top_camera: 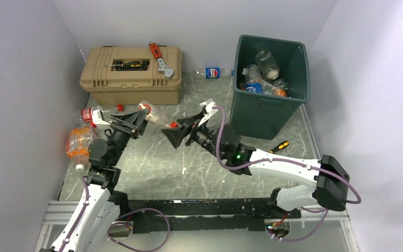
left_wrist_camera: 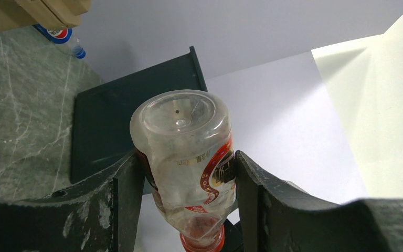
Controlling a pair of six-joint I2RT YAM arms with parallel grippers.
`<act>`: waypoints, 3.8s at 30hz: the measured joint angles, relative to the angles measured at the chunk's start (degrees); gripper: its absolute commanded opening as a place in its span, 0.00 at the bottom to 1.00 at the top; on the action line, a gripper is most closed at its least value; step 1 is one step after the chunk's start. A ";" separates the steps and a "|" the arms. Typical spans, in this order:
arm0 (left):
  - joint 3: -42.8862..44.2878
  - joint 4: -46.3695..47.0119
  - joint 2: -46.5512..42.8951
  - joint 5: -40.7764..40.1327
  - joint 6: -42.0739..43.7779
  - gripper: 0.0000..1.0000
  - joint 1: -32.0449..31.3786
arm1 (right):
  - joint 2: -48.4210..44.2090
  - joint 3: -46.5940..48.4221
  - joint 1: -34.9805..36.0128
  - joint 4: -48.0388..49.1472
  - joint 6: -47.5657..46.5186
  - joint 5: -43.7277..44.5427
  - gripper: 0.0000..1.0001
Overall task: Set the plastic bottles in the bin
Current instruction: Place the plastic bottle in the trash bin.
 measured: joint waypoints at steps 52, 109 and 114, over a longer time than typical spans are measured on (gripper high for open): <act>46.29 -52.81 24.02 24.48 116.10 0.99 -36.96 | -1.05 44.57 -2.64 -93.85 -10.97 -5.18 0.00; 35.39 -31.98 24.81 16.33 87.21 0.00 -41.42 | -21.16 11.96 -2.10 -33.38 -3.52 -3.34 0.54; 34.53 -31.56 24.50 15.45 86.16 0.89 -41.42 | -21.31 12.02 -1.62 -33.57 -3.06 -3.63 0.06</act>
